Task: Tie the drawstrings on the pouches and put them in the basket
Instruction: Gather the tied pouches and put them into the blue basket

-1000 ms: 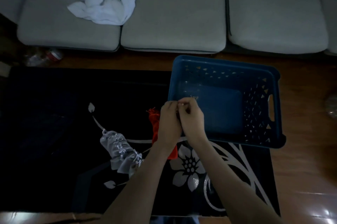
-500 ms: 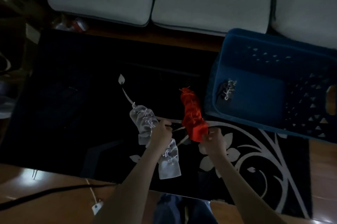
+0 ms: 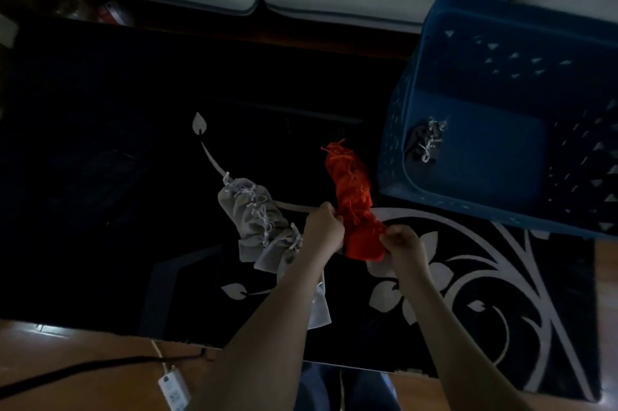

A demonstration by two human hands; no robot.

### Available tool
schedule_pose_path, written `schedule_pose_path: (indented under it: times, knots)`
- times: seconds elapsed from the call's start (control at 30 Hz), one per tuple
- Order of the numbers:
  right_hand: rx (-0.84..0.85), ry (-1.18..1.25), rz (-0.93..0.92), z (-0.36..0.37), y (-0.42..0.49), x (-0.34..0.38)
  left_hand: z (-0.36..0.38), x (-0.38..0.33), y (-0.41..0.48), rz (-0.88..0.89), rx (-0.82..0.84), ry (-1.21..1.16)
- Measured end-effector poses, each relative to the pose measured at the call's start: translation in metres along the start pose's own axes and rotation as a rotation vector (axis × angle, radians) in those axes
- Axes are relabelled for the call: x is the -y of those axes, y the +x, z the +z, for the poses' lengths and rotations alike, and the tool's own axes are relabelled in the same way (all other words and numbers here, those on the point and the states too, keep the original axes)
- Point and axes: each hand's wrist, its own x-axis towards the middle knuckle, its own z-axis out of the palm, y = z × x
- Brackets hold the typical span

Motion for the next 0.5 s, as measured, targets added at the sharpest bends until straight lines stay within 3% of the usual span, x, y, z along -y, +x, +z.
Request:
schedule_pose_path:
  times: [0.17, 0.37, 0.5]
  knots:
    - [0.111, 0.092, -0.126, -0.015, -0.007, -0.001, 0.001, 0.005, 0.001, -0.030, 0.045, -0.086]
    - [0.063, -0.198, -0.294, -0.002, 0.010, 0.000, 0.004, 0.011, 0.002, 0.019, 0.019, -0.034]
    - [0.045, -0.332, -0.226, 0.006, 0.013, 0.008, 0.005, 0.012, 0.002, 0.056, 0.002, -0.033]
